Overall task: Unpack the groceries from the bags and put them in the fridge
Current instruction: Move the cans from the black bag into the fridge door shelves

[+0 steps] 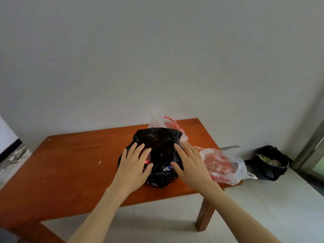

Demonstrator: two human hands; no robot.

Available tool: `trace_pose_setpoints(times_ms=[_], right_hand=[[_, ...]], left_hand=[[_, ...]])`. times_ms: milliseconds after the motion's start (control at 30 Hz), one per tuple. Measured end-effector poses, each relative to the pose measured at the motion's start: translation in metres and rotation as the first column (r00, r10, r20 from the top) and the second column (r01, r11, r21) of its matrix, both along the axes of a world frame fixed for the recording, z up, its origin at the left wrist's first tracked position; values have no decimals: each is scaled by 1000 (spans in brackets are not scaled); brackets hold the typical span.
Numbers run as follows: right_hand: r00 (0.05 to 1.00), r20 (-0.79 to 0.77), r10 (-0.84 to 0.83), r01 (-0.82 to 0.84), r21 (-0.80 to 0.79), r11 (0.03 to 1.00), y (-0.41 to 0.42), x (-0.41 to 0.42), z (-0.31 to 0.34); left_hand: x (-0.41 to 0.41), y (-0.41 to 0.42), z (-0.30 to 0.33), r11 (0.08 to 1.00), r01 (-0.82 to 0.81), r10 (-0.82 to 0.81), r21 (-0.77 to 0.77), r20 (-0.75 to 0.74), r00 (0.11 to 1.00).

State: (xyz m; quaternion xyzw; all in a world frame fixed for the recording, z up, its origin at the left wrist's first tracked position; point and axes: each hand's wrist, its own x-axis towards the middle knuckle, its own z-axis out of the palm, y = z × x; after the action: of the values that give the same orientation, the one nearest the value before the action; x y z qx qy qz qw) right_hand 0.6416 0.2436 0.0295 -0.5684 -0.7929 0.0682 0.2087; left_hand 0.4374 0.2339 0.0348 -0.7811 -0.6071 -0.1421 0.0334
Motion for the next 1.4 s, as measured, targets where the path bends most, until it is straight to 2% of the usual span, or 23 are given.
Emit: trace_pose_setpoints(times_ms=[167, 300, 433, 567, 733, 900, 1033, 1100, 1167, 1267, 1400], right_hand=[[1000, 28, 0, 4, -150, 989, 47, -20, -31], [999, -9, -31, 28, -263, 964, 76, -29, -61], [995, -29, -94, 77, -367, 927, 101, -42, -88], [970, -74, -230, 168, -477, 863, 129, -60, -110], [849, -11, -528, 411, -615, 673, 160, -75, -128], [731, 141, -668, 573, -658, 488, 170, -82, -137], [649, 182, -739, 593, -729, 342, 175, -95, -142], [635, 208, -744, 601, -739, 306, 178, -103, -146], [634, 216, -742, 613, -725, 313, 182, -109, -152], [695, 215, -686, 610, -681, 404, 182, -118, -156], [773, 138, -620, 552, -628, 548, 176, -131, -155]], left_hand=[[-22, 39, -35, 988, -11, 15, -154, 26, 1000], [-31, 70, -65, 961, 9, 3, -275, 43, 999], [-40, 107, -89, 948, 60, -50, -314, 39, 998], [-50, 155, -112, 944, 139, -137, -300, 26, 990], [-62, 227, -136, 923, 271, -308, -272, -105, 945], [-65, 272, -152, 838, 281, -388, -469, -148, 910], [-63, 284, -166, 734, 202, -410, -648, -186, 893], [-62, 287, -172, 709, 181, -407, -682, -186, 894], [-61, 289, -176, 705, 190, -412, -684, -176, 894], [-61, 290, -177, 706, 232, -437, -669, -153, 886], [-66, 282, -175, 675, 335, -408, -657, 46, 912]])
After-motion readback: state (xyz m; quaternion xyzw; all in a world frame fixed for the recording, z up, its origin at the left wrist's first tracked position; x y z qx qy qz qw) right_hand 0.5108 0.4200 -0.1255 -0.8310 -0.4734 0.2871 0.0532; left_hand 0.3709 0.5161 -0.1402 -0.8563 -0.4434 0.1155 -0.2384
